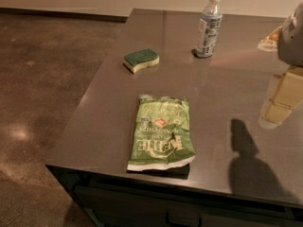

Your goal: Move green jalapeno chip bag near blue plastic bottle

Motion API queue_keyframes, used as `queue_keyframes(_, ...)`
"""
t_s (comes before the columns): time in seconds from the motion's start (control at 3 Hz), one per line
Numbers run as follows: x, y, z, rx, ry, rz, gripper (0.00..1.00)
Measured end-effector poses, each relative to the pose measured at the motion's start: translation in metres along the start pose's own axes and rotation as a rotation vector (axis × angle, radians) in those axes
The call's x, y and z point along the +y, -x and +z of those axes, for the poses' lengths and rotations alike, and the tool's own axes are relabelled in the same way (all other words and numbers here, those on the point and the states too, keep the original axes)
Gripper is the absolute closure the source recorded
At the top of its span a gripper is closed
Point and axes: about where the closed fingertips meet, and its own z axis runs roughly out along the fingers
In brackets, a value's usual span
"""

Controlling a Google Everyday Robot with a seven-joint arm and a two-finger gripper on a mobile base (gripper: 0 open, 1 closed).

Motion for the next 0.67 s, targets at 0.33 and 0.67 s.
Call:
queue_keyframes(0.33,0.0,0.0,0.0,0.0,0.0,0.0,0.0)
queue_keyframes(0.67,0.009,0.016,0.003,-0.007,0.028,0.003,0.0)
